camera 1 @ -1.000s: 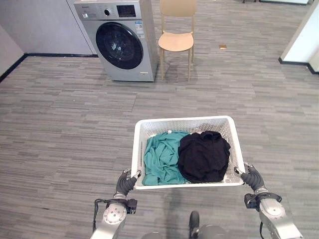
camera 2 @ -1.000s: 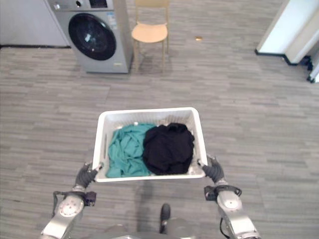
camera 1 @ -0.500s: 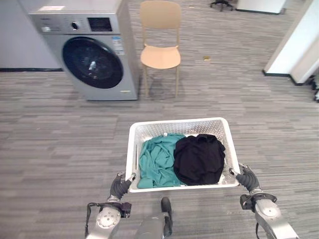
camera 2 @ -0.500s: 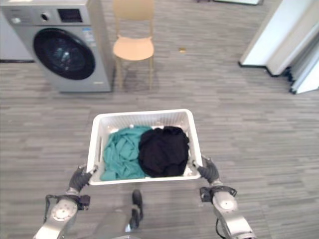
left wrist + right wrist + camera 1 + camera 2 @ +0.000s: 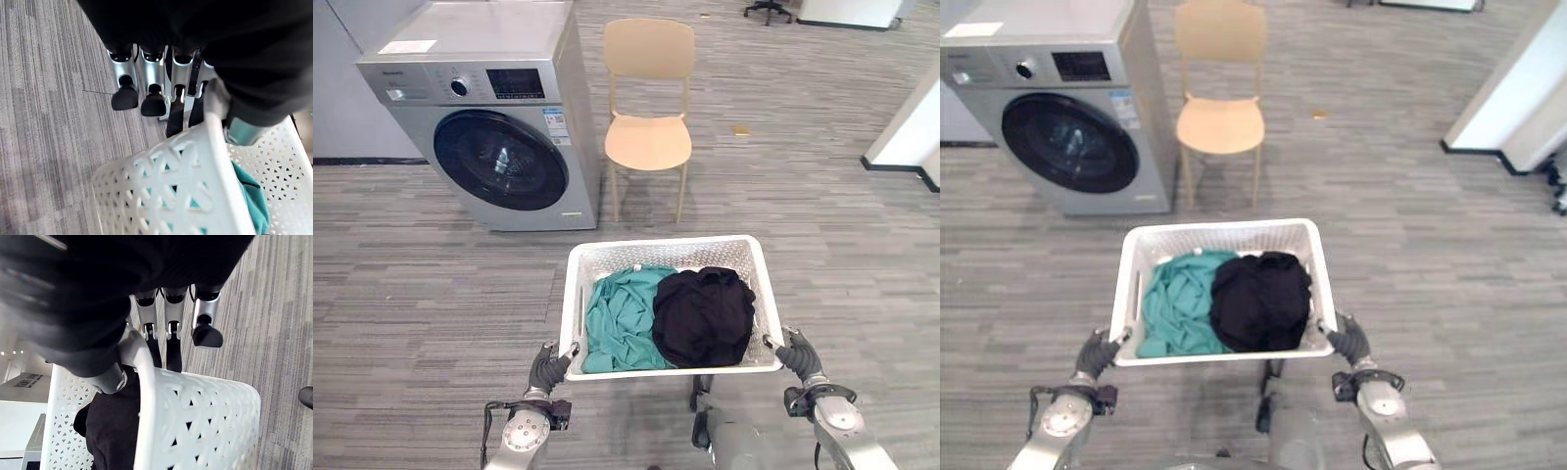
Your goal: Grab the laundry basket,head to the washer,open it,put in the laundry and shut it.
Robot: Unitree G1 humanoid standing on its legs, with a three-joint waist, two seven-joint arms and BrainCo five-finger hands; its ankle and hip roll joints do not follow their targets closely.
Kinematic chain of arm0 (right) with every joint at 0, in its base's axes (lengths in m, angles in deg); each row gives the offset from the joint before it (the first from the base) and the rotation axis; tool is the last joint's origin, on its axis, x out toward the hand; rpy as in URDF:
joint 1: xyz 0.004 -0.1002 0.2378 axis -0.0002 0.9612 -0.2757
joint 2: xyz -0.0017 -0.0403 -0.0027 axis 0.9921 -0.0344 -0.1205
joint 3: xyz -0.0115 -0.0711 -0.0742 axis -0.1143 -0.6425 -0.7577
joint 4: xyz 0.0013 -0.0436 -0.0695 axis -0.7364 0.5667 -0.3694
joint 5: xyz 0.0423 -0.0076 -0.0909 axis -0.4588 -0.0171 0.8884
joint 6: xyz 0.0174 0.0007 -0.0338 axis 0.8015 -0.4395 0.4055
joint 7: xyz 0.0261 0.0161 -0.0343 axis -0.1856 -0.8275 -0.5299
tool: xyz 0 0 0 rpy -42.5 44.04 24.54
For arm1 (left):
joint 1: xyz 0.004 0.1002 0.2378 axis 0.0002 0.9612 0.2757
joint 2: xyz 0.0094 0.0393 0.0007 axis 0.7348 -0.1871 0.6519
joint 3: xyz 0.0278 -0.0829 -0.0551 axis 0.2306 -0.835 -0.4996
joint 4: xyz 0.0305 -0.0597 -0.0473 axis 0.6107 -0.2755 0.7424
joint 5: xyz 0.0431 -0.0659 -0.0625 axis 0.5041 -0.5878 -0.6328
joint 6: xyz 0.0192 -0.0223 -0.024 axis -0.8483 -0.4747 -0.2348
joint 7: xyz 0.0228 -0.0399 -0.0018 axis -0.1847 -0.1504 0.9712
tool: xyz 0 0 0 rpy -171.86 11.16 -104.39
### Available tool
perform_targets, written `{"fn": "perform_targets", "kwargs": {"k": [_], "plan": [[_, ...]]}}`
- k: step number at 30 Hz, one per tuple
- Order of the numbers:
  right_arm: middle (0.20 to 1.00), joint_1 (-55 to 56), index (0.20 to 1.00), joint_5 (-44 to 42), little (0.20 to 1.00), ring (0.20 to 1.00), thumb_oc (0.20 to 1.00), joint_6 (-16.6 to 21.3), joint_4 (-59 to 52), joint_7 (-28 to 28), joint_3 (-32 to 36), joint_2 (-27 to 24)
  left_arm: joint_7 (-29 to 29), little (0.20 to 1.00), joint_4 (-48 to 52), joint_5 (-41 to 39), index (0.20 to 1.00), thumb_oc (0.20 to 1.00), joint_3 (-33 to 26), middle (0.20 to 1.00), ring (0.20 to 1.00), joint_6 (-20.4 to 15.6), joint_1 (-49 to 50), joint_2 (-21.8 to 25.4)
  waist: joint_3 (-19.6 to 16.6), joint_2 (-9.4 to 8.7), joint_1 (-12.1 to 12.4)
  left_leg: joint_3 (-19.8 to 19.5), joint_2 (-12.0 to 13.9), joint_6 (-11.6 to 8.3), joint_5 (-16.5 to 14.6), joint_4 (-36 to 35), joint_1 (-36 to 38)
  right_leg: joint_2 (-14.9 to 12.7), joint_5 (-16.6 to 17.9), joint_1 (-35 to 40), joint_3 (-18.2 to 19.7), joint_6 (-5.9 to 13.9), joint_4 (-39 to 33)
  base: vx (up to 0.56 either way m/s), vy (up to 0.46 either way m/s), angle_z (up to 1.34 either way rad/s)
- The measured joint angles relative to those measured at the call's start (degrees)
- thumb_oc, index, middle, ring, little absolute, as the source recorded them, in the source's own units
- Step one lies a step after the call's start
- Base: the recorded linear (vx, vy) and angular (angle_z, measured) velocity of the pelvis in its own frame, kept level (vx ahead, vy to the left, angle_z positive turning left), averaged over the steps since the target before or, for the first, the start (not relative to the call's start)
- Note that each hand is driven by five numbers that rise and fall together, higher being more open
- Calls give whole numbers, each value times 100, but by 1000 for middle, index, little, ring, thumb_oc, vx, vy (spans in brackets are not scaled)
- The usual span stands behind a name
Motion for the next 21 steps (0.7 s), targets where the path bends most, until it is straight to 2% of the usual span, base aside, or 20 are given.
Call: {"fn": "perform_targets", "kwargs": {"k": [1,2,3,4,5,6,7,8,9,10,11,13,15,17,18,19,20,21], "plan": [[200,-95,200,0,200,200,200,35,124,-14,-24,85,1,200,5,2,200,200,33,200,200,3,8,-86,-4,12,-74,-285,30,-411,-198,79,20,73,-112,-21,88,-15,294,905,-639,92],[200,-306,200,-1,200,200,200,38,550,-28,-50,243,-28,200,-70,15,200,200,-30,200,200,29,-48,-177,-30,-93,-211,-785,92,-637,-347,459,66,74,-223,-88,505,-244,986,256,-232,115],[200,-179,200,-4,200,200,200,-26,568,9,63,177,-106,200,-182,18,200,200,46,200,200,132,-212,-184,-55,-106,-151,-807,142,-588,-422,1309,-64,113,-71,94,597,-698,1086,347,-321,107],[200,-94,200,-1,200,200,200,-25,539,-97,34,22,-53,200,-248,19,200,200,178,200,200,134,-160,-127,-111,-99,-89,-574,299,-629,-349,2157,-233,159,359,438,608,-1017,893,230,-224,48],[200,-70,200,5,200,200,200,-21,446,-138,23,-96,-40,200,-248,14,200,200,225,200,200,133,-31,-142,-177,4,-5,-483,475,-571,-167,2835,-411,245,568,666,704,-934,705,472,-378,-5],[200,-92,200,7,200,200,200,71,447,-146,34,-150,-40,200,-245,3,200,200,228,200,200,129,43,-226,-264,103,61,-430,689,-573,273,3449,-762,386,361,788,723,-1018,601,345,-210,-23],[200,-198,200,7,200,200,200,99,312,-149,200,-164,-39,200,-96,-5,200,200,222,200,200,92,-63,-205,-253,197,133,-135,1137,-393,351,4274,-1367,589,205,1045,826,-1082,338,457,-254,-38],[200,-202,200,7,200,200,200,100,259,-149,286,-81,-35,200,-60,-4,200,200,241,200,200,79,-131,-135,-216,122,238,103,1279,-368,144,4243,-1509,652,191,1336,953,-1110,86,413,-157,-36],[200,-218,200,7,200,200,200,94,259,-140,260,-72,-34,200,-54,-5,200,200,234,200,200,80,-135,-99,-175,6,252,-9,1197,-460,0,3980,-1596,638,178,1637,1050,-1115,-106,296,-105,-44],[200,-212,200,7,200,200,200,93,243,-139,248,-82,-28,200,-47,-4,200,200,234,200,200,74,-122,-79,-156,-103,288,-316,921,-432,-123,3544,-1805,559,35,1952,1167,-1137,-327,350,-89,-48],[200,-174,200,7,200,200,200,94,124,-127,308,-104,-27,200,-42,-5,200,200,263,200,200,58,-177,-113,-88,-259,254,-526,643,-422,-139,2475,-2245,372,136,2312,1168,-940,-582,258,-34,-40],[200,-146,200,4,200,200,200,95,72,-120,294,-135,5,200,-16,-3,200,200,265,200,200,55,-188,-130,-84,-201,239,-452,661,-415,210,1519,-2825,370,-2,2661,1127,-837,-804,326,-23,-30],[200,-134,200,3,200,200,200,95,71,-105,311,-147,9,200,-14,-1,200,200,265,200,200,56,-203,-152,-2,-100,229,-408,659,-445,704,694,-3119,417,-178,2951,1139,-737,-823,311,8,-25],[200,-67,200,3,200,200,200,93,92,-97,283,-151,11,200,-41,8,200,200,262,200,200,60,-184,-150,32,-25,263,-341,657,-504,1082,201,-3336,454,-445,3308,1175,-636,-823,284,38,-36],[200,-9,200,3,200,200,200,93,81,-91,289,-176,11,200,-39,11,200,200,264,200,200,61,-116,-157,26,57,259,-200,682,-454,1086,230,-3317,514,-586,3484,1200,-512,-823,353,73,-58],[200,110,200,4,200,200,200,93,2,-92,244,-271,29,200,29,13,200,200,276,200,200,60,67,-152,-50,232,296,-157,837,-571,750,275,-3150,623,-814,3693,1207,-448,-826,468,122,-51],[200,163,200,5,200,200,200,101,21,-85,202,-156,48,200,17,12,200,200,258,200,200,61,137,-75,-47,92,328,-63,753,-498,1139,421,-3083,492,-1122,3924,1176,-324,-827,365,122,-36],[200,203,200,6,200,200,200,84,25,-48,175,-79,48,200,21,13,200,200,195,200,200,81,156,-85,-50,-57,298,102,681,-491,1140,556,-3024,313,-1187,3977,1205,-240,-714,473,173,-54]]}}
